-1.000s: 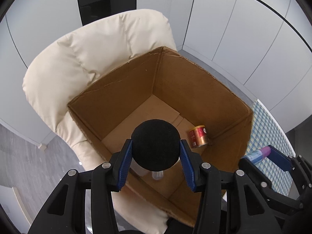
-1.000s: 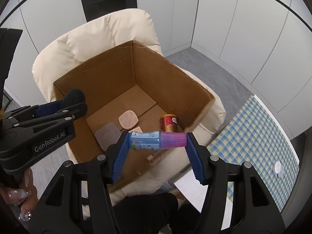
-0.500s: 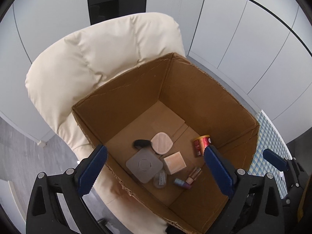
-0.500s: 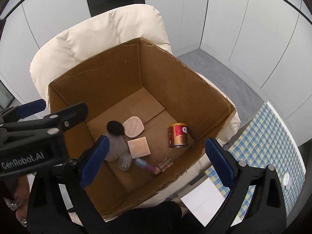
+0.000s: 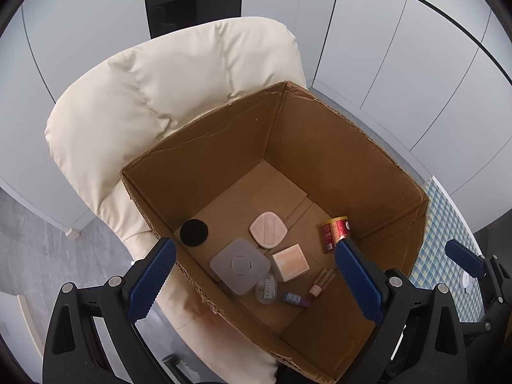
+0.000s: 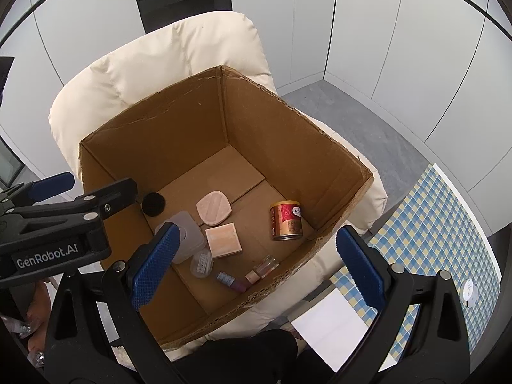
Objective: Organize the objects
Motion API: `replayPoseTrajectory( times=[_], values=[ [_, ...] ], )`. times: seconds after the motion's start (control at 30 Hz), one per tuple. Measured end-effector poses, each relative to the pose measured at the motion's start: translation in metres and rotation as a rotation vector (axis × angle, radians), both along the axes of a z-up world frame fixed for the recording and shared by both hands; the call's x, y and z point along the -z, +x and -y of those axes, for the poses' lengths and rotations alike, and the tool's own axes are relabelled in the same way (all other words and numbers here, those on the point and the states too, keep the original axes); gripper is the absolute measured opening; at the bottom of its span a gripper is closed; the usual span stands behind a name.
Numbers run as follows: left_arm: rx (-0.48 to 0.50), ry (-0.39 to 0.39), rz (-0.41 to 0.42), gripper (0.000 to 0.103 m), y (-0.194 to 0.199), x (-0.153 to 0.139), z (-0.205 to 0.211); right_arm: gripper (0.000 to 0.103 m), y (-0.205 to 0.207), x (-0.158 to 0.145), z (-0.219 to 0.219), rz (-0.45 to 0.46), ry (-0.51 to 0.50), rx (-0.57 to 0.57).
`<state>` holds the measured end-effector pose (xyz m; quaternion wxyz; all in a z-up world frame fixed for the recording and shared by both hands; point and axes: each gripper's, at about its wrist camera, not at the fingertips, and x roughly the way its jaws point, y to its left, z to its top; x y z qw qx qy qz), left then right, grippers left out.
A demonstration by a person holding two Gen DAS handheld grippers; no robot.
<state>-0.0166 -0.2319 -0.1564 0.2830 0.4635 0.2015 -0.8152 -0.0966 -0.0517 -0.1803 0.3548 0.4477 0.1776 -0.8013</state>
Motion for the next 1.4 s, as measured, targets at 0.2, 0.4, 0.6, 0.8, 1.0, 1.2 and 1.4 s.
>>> replayPoseTrajectory(
  times=[0.2,0.4,0.6,0.8,1.0,1.2,1.4],
  values=[
    [-0.003,-0.001,-0.010,0.100,0.005,-0.007,-0.002,0.100,0.003,-0.004,-0.003,-0.001,0.002,0.006],
    [0.000,-0.008,-0.005,0.100,0.014,-0.014,-0.007,0.100,0.008,-0.012,-0.014,0.025,-0.017,0.037],
    [0.029,0.009,0.012,0.100,0.023,-0.016,-0.018,0.100,0.017,-0.022,-0.025,0.036,-0.016,0.058],
    [0.058,0.004,0.013,0.100,0.037,-0.024,-0.031,0.100,0.032,-0.034,-0.038,0.020,-0.001,0.068],
    [0.087,-0.016,0.014,0.100,0.056,-0.035,-0.045,0.100,0.051,-0.043,-0.052,0.016,0.006,0.075],
    [0.104,-0.022,0.014,0.100,0.078,-0.043,-0.058,0.100,0.072,-0.048,-0.068,0.023,0.005,0.083],
    [0.142,0.027,0.035,0.100,0.095,-0.037,-0.078,0.100,0.095,-0.045,-0.086,0.050,0.003,0.097]
  ],
)
